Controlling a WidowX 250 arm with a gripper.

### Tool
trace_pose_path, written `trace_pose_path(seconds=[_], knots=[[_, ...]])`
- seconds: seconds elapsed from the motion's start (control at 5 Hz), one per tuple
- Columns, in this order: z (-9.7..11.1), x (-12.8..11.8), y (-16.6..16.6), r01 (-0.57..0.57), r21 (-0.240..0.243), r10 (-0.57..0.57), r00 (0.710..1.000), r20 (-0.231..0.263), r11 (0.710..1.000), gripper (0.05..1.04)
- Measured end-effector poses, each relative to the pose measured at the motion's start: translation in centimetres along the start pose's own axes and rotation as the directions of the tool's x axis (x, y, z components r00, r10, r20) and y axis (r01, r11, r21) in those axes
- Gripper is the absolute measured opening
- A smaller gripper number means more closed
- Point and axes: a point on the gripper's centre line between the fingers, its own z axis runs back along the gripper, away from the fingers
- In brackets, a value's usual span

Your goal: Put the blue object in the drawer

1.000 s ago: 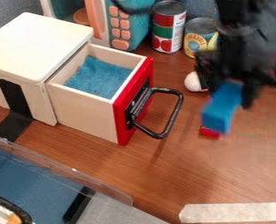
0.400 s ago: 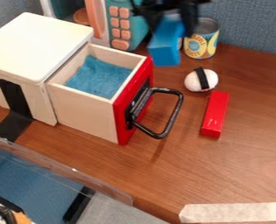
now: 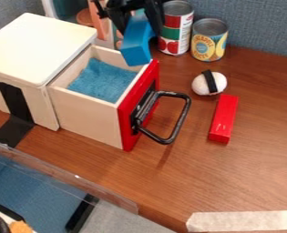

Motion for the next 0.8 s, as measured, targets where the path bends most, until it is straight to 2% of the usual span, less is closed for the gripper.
trace_pose_path(seconds=[0.2,0.6,0.8], knots=[[-0.3,-0.3,0.7,-0.008,0.026,0.009,1.000,-0.008,1.000,0.593],[-0.9,-0.9,3.1,-0.073,0.145,0.074,0.997,-0.006,0.987,0.592],[-0.7,-0.5,4.4,-0.118,0.182,0.115,0.993,0.027,0.976,0.592]])
